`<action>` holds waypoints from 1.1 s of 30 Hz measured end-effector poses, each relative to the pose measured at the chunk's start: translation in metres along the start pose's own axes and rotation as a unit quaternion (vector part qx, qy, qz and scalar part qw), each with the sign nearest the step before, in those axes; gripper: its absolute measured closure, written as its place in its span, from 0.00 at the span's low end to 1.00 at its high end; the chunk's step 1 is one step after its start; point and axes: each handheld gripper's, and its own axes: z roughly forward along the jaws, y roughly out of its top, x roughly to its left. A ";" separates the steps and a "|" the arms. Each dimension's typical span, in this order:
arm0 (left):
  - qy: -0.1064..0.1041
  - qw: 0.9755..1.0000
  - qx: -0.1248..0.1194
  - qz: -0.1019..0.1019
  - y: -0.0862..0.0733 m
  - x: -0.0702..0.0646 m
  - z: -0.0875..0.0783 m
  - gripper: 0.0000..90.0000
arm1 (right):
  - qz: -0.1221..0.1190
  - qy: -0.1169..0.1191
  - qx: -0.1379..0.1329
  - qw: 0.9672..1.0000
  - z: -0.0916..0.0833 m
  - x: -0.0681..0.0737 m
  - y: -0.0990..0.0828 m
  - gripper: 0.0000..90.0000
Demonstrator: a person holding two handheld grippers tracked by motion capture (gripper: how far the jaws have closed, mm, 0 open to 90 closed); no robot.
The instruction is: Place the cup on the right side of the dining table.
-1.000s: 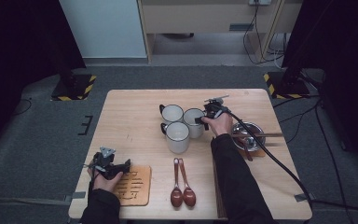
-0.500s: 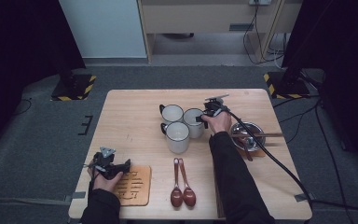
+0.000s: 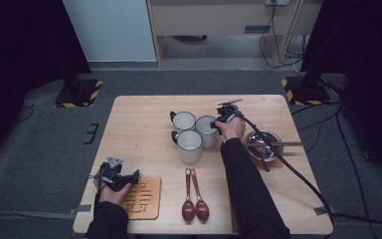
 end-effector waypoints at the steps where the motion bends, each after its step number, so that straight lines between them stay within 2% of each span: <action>1: 0.000 1.000 0.000 0.000 0.000 0.000 0.000 0.05 | -0.002 -0.002 0.002 1.000 0.000 0.000 0.000 0.82; 3: 0.000 1.000 0.000 0.000 0.000 0.000 0.000 0.05 | -0.006 -0.010 0.012 1.000 -0.001 -0.001 0.001 0.85; 9: 0.000 1.000 0.000 0.000 0.000 0.000 0.000 0.05 | -0.019 -0.007 0.027 0.999 -0.005 -0.004 0.002 0.87; 16: 0.000 1.000 0.000 0.000 0.000 0.000 0.000 0.05 | -0.019 -0.002 0.030 0.999 -0.009 -0.006 0.000 0.89; 24: 0.000 1.000 0.000 0.000 0.000 0.000 0.000 0.05 | -0.022 0.004 0.024 0.999 -0.016 -0.010 -0.005 0.89; 33: 0.000 1.000 0.000 0.000 0.000 0.000 0.000 0.05 | -0.024 0.016 -0.006 1.000 -0.037 -0.011 -0.002 0.89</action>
